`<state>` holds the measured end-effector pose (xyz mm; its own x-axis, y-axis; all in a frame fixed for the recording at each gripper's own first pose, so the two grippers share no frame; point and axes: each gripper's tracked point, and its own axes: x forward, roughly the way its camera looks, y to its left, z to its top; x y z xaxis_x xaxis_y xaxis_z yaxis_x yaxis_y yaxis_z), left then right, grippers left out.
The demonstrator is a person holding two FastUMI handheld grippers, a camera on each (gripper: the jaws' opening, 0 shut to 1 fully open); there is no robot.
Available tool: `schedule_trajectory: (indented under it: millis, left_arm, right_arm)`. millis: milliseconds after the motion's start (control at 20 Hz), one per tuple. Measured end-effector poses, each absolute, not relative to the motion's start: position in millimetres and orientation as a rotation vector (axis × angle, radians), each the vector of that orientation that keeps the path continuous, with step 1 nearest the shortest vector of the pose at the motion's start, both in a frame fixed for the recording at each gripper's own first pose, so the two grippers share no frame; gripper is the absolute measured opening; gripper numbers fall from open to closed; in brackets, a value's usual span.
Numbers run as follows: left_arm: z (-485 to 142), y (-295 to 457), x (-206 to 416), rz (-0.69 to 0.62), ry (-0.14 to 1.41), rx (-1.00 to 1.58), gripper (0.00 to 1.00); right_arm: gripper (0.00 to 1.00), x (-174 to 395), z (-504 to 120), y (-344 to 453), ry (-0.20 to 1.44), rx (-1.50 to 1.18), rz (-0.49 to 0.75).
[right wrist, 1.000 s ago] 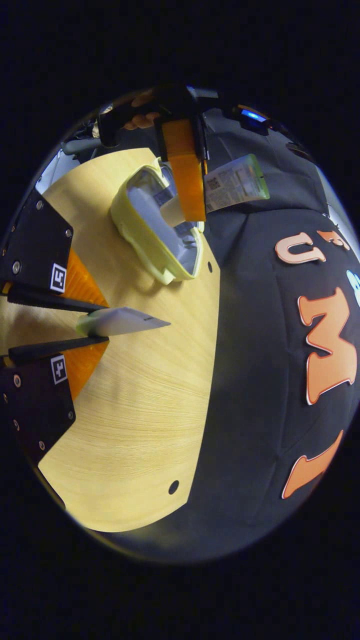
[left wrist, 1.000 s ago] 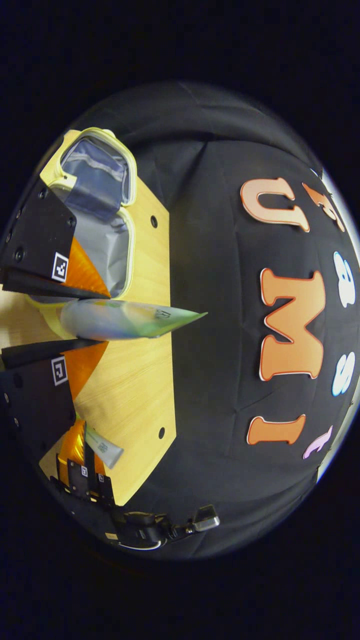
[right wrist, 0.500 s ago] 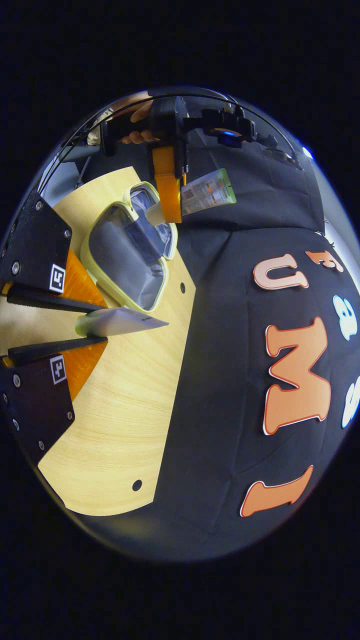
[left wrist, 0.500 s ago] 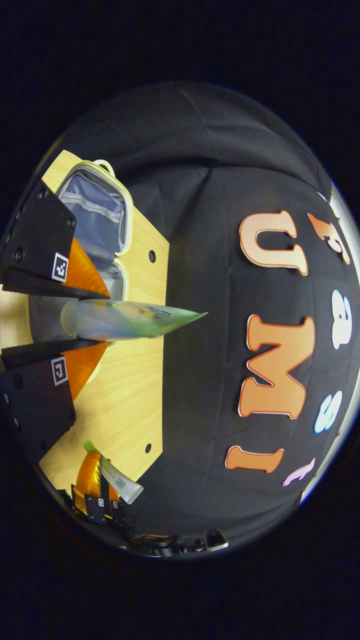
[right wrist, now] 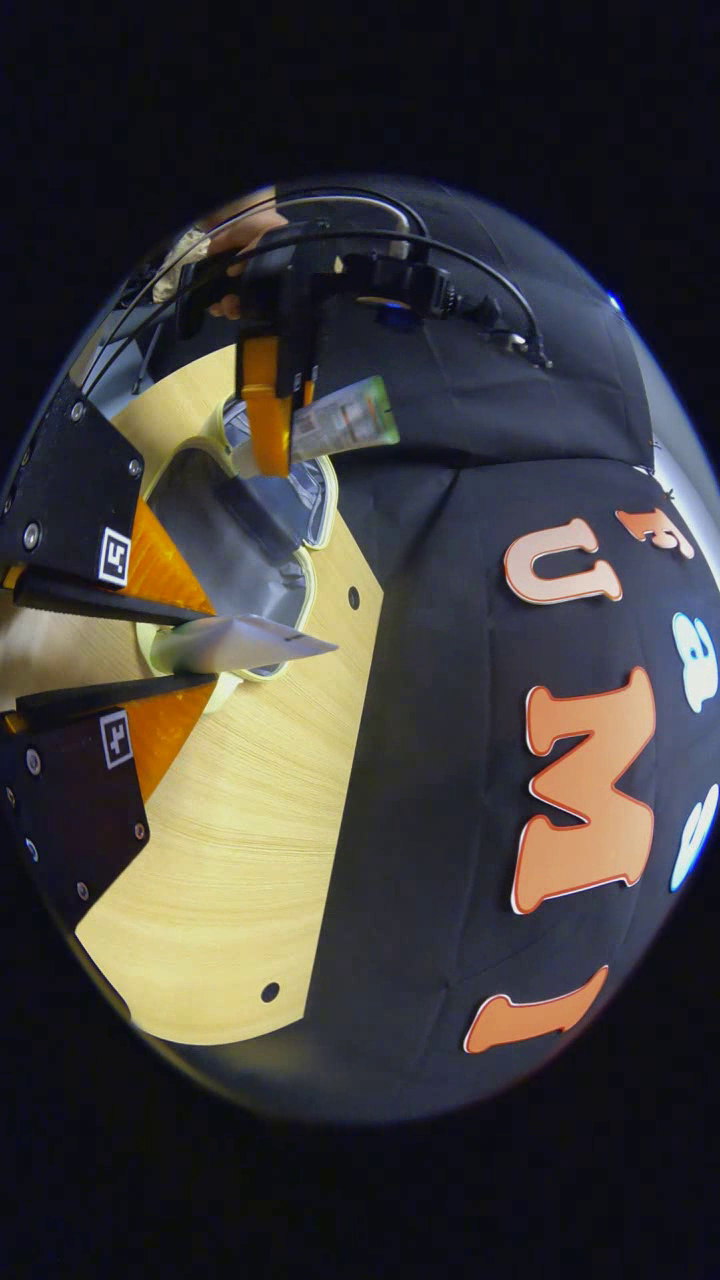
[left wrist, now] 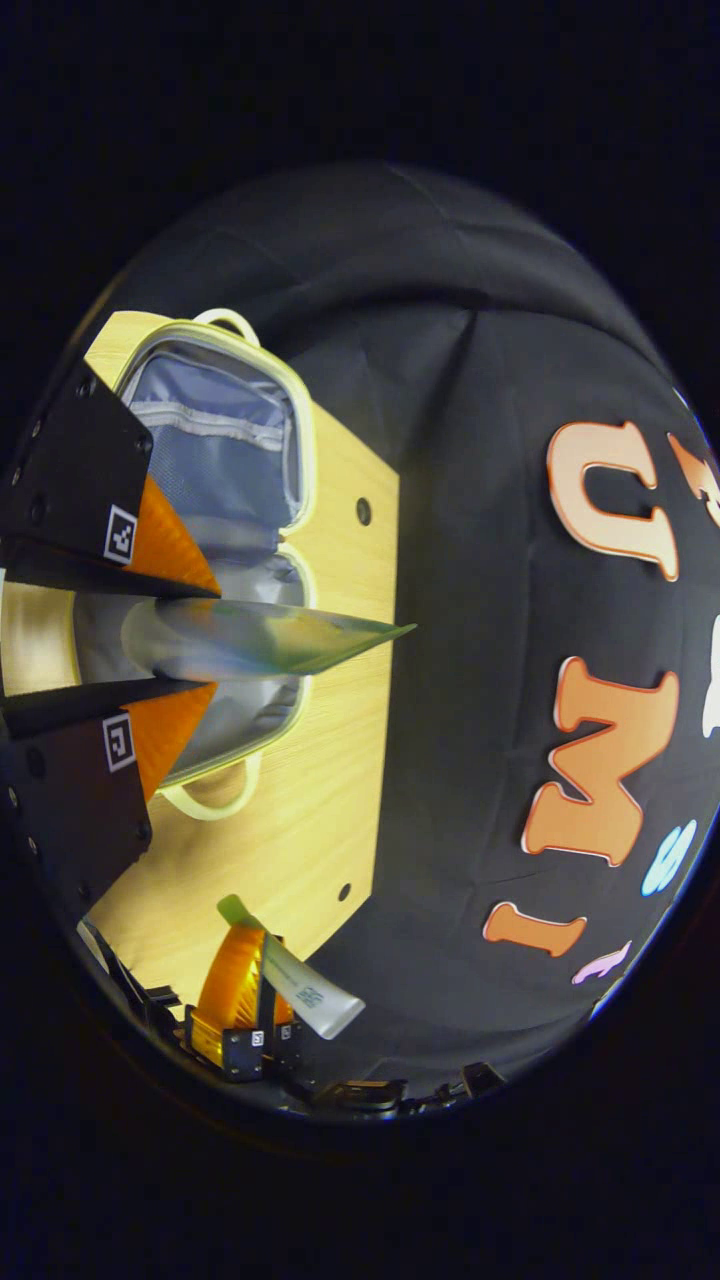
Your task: First open the suitcase, pack the skin care products into it, and then close the suitcase.
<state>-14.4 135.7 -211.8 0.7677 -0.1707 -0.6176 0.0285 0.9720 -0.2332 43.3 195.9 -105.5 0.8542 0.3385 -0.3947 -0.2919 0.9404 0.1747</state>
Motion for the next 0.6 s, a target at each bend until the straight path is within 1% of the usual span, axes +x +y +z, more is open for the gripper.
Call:
schedule_trajectory:
  millis: [200, 400, 550, 600]
  left_arm:
    - [-258.5, 124.9, -11.4, -0.211, 0.796, -0.226, 0.40]
    - [-290.0, 110.9, -5.5, -0.299, 0.918, -0.216, 0.39]
    - [-307.5, 99.9, -6.3, -0.310, 1.007, -0.179, 0.39]
    - [-311.1, 95.2, -6.1, -0.298, 1.038, -0.187, 0.40]
  right_arm:
    - [0.31, 45.5, -117.4, 209.6, 0.474, 0.125, 0.269]
    - [0.31, 45.3, -122.5, 228.9, 0.512, 0.168, 0.223]
    - [0.31, 42.0, -124.7, 233.3, 0.542, 0.181, 0.230]
    - [0.31, 44.3, -127.5, 232.4, 0.550, 0.177, 0.228]
